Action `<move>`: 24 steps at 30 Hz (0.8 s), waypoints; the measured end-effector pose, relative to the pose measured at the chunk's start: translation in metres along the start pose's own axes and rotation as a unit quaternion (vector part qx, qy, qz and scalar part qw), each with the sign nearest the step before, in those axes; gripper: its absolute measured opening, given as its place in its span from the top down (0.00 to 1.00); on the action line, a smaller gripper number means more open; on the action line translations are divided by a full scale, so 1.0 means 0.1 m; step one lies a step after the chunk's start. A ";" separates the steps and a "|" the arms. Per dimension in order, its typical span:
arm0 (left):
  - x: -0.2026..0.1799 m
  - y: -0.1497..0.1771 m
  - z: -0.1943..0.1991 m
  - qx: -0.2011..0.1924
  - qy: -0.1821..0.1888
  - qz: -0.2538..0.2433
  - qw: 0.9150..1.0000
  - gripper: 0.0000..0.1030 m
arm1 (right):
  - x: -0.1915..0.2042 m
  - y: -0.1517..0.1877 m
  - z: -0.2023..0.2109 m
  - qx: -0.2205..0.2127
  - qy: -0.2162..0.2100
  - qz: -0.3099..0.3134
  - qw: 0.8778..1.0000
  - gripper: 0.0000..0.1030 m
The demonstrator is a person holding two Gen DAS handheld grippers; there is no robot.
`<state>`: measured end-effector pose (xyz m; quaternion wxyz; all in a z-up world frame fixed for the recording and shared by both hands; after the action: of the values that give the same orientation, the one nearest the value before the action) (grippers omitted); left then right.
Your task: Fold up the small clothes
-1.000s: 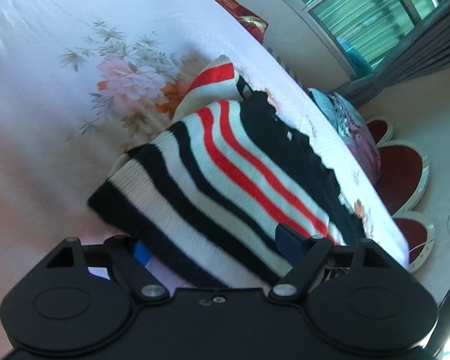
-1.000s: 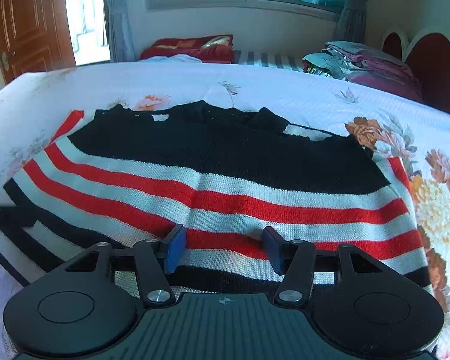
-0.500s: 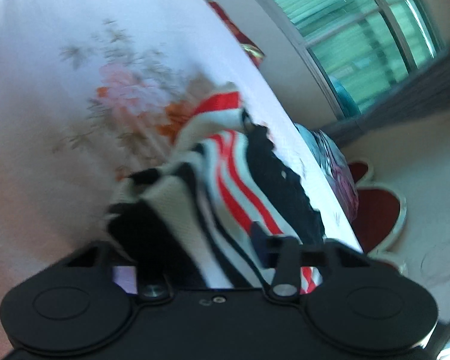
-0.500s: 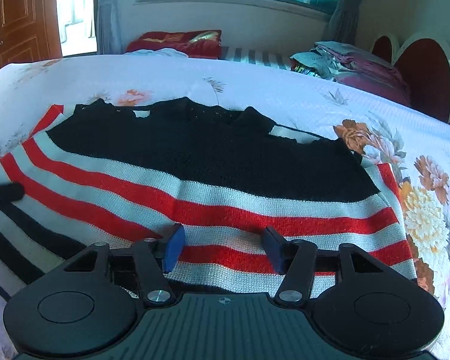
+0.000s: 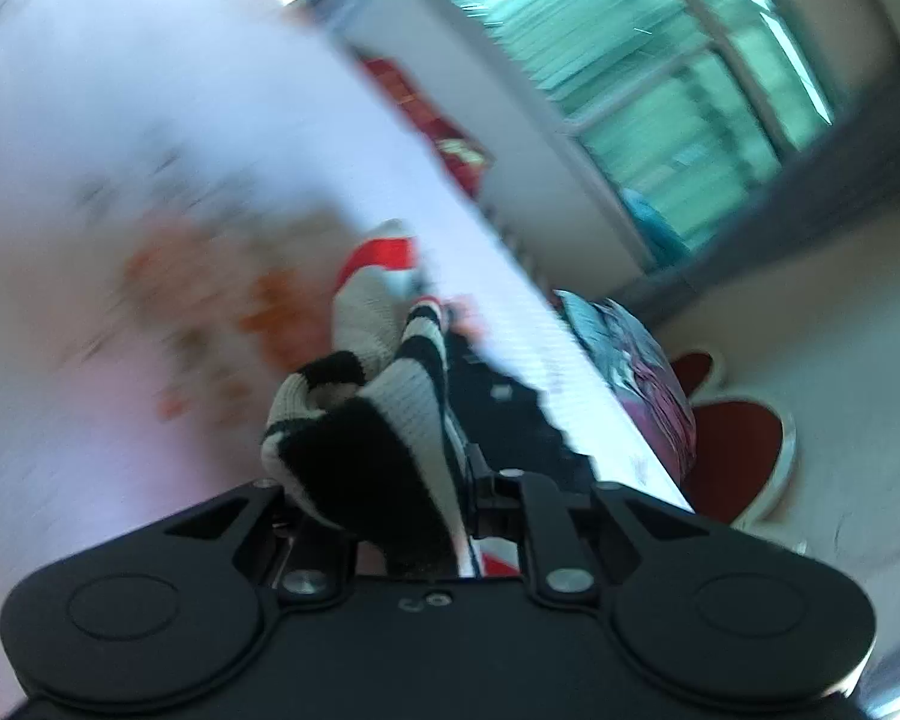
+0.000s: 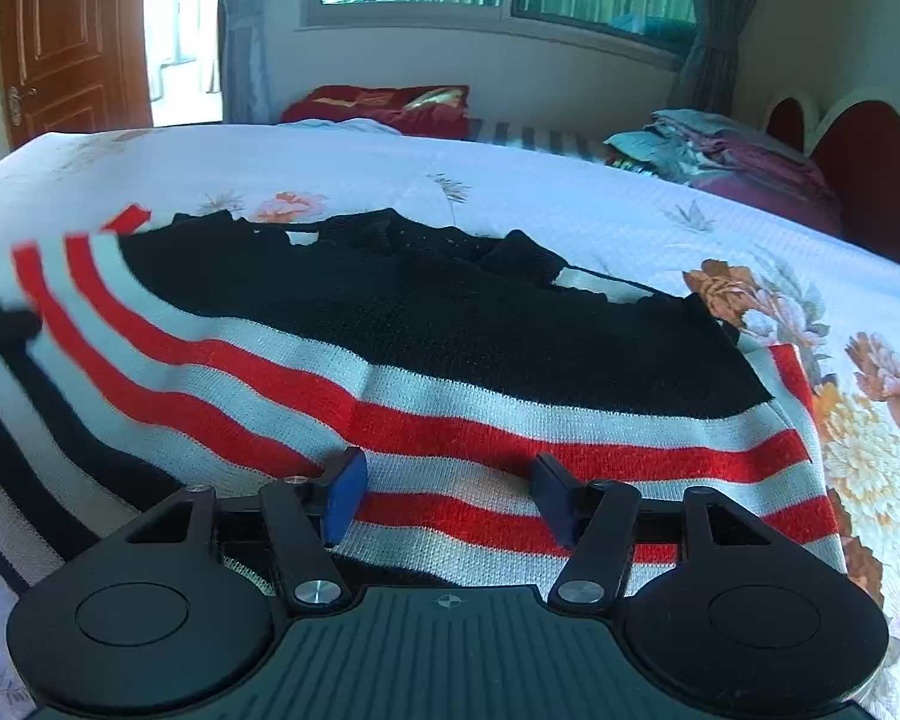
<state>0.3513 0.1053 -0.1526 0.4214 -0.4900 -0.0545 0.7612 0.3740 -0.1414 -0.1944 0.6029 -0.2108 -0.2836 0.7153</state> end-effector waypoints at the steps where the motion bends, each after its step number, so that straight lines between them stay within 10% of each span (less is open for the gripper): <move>1: -0.13 -0.01 0.02 -0.003 0.004 -0.019 1.000 0.86 | -0.03 -0.02 0.01 0.002 -0.008 -0.003 1.000 0.41; 11: -1.74 0.61 -0.37 0.038 0.079 -0.235 0.968 0.86 | -1.10 0.06 0.40 -0.014 -0.036 -0.115 0.993 0.41; 19: -2.06 1.86 -0.88 0.126 0.027 -0.421 0.898 0.72 | -2.05 0.31 0.69 -0.006 -0.006 -0.182 0.983 0.41; 24: -2.09 1.96 -0.59 0.137 0.043 -0.461 0.876 0.42 | -2.13 0.18 0.81 -0.027 -0.066 -0.203 0.977 0.41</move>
<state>0.3171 -0.1850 -0.1340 0.7894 -0.3792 -0.1511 0.4585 0.3475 -0.3650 -0.1542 0.7098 -0.1173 -0.3788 0.5822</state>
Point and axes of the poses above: each gripper's, at about its wrist camera, not at the fingertips, and z roughly against the way its jaws point, x to its left, y to its underside, the point moved 2 cm from there along -z, roughly the way its jaws point, and after that the axes turned 3 degrees about x, right-handed, at the moved point
